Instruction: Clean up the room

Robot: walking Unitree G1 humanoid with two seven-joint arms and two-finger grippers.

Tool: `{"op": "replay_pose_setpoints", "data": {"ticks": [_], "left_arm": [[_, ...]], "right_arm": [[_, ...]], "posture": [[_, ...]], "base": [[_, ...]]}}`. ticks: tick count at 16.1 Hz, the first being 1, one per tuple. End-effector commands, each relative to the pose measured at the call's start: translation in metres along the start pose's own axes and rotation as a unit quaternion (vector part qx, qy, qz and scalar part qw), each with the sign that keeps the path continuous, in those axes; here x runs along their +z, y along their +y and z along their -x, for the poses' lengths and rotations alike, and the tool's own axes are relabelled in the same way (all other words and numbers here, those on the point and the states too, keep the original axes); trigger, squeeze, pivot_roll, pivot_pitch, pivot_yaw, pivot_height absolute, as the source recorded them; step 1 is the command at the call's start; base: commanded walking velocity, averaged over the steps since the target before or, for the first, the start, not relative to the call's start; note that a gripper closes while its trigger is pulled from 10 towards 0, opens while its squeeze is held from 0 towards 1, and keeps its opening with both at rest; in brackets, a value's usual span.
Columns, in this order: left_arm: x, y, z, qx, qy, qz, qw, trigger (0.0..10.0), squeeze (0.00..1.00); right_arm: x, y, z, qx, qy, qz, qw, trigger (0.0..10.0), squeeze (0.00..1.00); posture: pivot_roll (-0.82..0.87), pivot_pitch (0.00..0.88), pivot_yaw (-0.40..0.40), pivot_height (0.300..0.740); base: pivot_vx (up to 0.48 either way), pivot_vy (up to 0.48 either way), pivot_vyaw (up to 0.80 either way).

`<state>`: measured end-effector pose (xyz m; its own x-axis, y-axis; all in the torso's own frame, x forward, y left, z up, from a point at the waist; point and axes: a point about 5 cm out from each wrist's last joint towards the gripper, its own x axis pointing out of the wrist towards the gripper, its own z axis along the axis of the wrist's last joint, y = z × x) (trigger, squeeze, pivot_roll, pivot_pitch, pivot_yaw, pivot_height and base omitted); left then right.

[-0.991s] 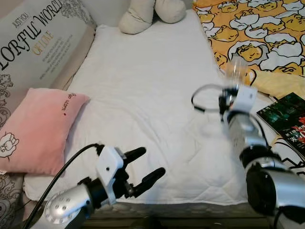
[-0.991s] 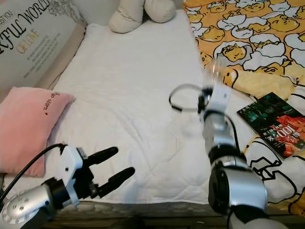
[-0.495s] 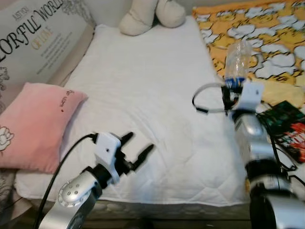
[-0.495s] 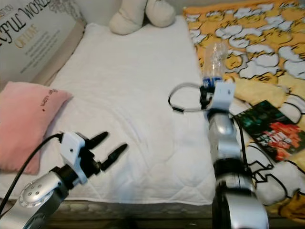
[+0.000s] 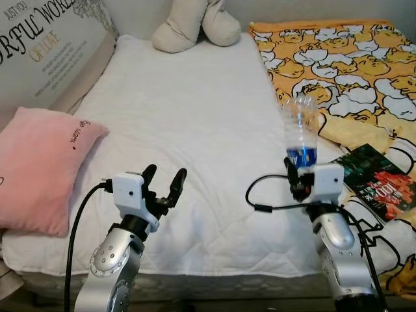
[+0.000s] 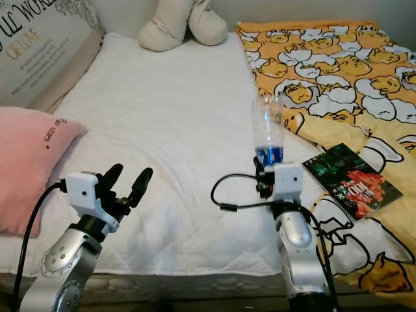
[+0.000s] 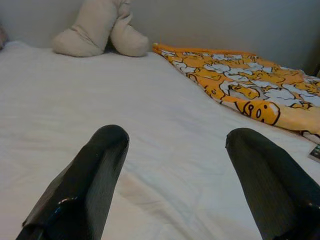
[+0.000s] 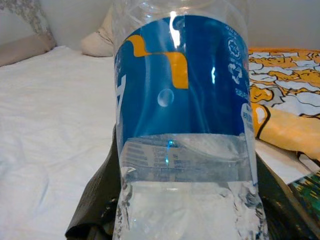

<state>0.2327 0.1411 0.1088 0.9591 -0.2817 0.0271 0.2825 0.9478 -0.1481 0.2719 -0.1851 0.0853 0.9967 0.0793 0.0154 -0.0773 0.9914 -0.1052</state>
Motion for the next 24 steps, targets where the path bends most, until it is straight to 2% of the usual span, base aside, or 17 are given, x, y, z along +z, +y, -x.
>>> {"op": "replay_pose_setpoints", "data": {"ticks": [1,3,10,12,17,24], "left_arm": [[-0.005,0.004,-0.002,0.018,0.009,-0.012,1.0,10.0,0.0],[-0.007,0.005,-0.008,0.022,0.012,-0.024,0.999,10.0,0.0],[-0.007,0.006,-0.013,0.02,0.011,-0.046,0.999,10.0,0.0],[-0.007,0.004,-0.015,0.019,0.01,-0.046,0.999,10.0,0.0],[-0.008,0.004,-0.016,0.018,0.012,-0.05,0.999,10.0,0.0],[-0.017,-0.001,-0.018,0.037,0.029,-0.012,0.999,10.0,0.0]], "right_arm": [[0.012,0.002,-0.002,0.01,-0.023,0.003,1.0,0.0,0.0],[0.013,0.007,-0.005,0.01,-0.022,-0.004,1.0,0.0,0.0],[0.001,0.012,-0.007,0.012,0.016,-0.037,0.999,0.0,0.0],[0.0,0.016,-0.015,0.018,0.024,-0.044,0.999,0.0,0.0],[0.001,0.012,-0.017,0.006,0.027,-0.052,0.998,0.0,0.0],[-0.001,0.02,-0.016,0.005,0.034,-0.081,0.996,0.0,0.0]], "posture": [[-0.13,0.0,0.077,0.731],[-0.13,0.0,0.089,0.731],[-0.13,0.0,0.099,0.731],[-0.13,0.0,0.105,0.731],[-0.14,0.0,0.109,0.731],[-0.15,0.0,0.123,0.731]], "base": [[0.0,0.0,0.0],[0.0,0.0,0.0],[0.0,0.0,0.0],[0.0,-0.126,0.0],[0.0,-0.259,0.0],[0.0,-0.264,0.0]]}}
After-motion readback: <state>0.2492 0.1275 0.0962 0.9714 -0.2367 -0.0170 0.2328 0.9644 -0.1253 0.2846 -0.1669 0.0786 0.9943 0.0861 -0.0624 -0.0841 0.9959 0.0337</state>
